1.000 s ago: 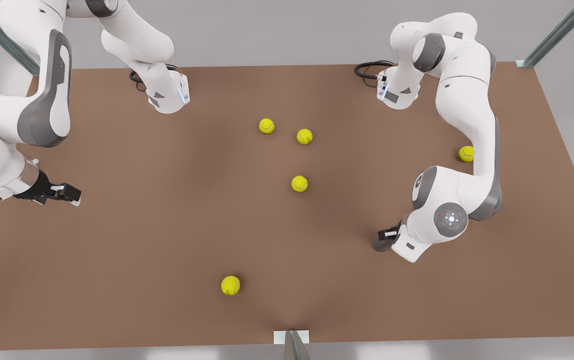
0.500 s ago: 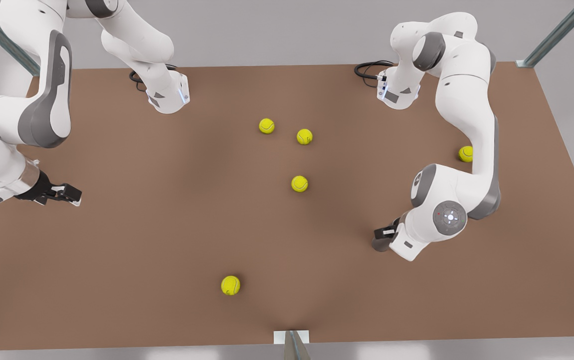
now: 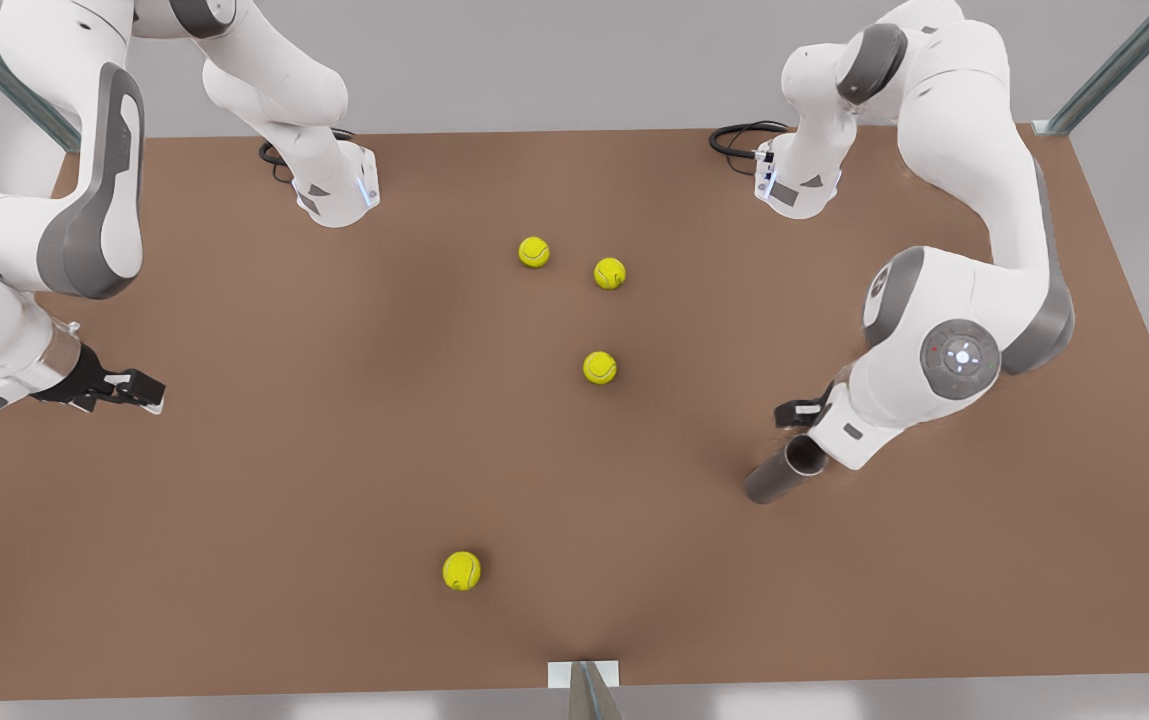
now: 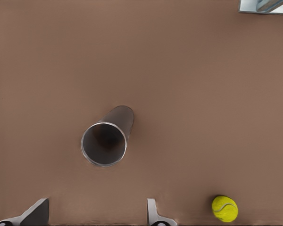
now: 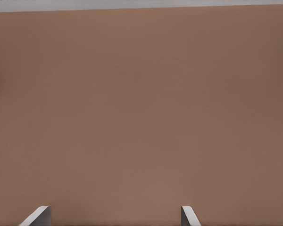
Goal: Put the tennis tube upright
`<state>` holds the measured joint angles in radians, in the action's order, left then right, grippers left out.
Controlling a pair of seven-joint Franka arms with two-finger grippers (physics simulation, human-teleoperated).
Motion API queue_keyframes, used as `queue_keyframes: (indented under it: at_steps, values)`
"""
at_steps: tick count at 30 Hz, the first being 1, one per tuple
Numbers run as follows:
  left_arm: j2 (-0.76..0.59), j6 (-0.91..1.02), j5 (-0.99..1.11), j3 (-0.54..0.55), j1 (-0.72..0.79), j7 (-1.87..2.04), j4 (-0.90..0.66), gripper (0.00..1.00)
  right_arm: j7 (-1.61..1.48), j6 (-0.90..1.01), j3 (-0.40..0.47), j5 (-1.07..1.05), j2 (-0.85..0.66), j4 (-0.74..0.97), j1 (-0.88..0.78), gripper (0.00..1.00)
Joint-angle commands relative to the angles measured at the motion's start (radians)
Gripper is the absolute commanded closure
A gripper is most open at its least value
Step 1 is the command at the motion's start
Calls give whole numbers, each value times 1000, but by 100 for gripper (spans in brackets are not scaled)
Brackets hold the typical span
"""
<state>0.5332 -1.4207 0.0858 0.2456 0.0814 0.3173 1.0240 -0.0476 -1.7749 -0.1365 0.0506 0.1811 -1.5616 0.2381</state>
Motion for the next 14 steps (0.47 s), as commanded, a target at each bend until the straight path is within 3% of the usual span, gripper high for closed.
queue_keyframes:
  at_steps: [1,3,6,7,8,9,14]
  values:
    - [-13,6,0,4,-14,-27,4,1,0,0,0,0,0,2,0,0]
    - [-47,52,-9,6,-124,-243,5,1,0,-1,0,0,0,0,-3,0]
    - [-110,97,-12,11,-178,-231,13,1,0,0,0,0,1,0,-5,0]
    - [-214,123,-29,-23,-144,-236,114,1,2,-1,0,0,1,2,-8,0]
    - [-338,71,-51,-97,-101,-233,255,1,3,-1,-2,2,1,2,-9,0]
    - [-450,-36,-52,-103,-103,-231,425,1,3,-1,-2,2,1,2,-9,0]
    - [-470,-40,-57,-89,-121,-224,462,1,3,-1,-2,5,1,3,-11,0]
